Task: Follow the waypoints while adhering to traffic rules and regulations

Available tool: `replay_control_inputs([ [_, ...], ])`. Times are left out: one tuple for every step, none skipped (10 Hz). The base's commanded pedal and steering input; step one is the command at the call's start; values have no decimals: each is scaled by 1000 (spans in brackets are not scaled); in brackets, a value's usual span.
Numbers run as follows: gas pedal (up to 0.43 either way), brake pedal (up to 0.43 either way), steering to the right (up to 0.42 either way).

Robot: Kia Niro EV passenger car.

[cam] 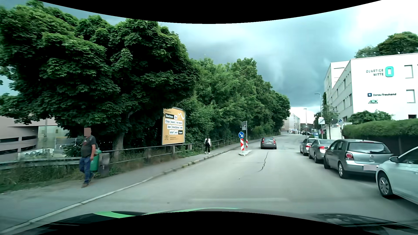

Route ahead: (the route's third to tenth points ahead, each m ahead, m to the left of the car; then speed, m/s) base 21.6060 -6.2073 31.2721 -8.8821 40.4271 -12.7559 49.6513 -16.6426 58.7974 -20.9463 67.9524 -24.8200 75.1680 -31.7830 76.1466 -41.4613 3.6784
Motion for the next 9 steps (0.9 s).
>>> replay_control_inputs([
  [67,0,243],
  [59,0,237],
  [59,0,232],
  [59,0,229],
  [47,0,222],
  [47,0,210],
  [47,0,185],
  [47,0,160],
  [47,0,133],
])
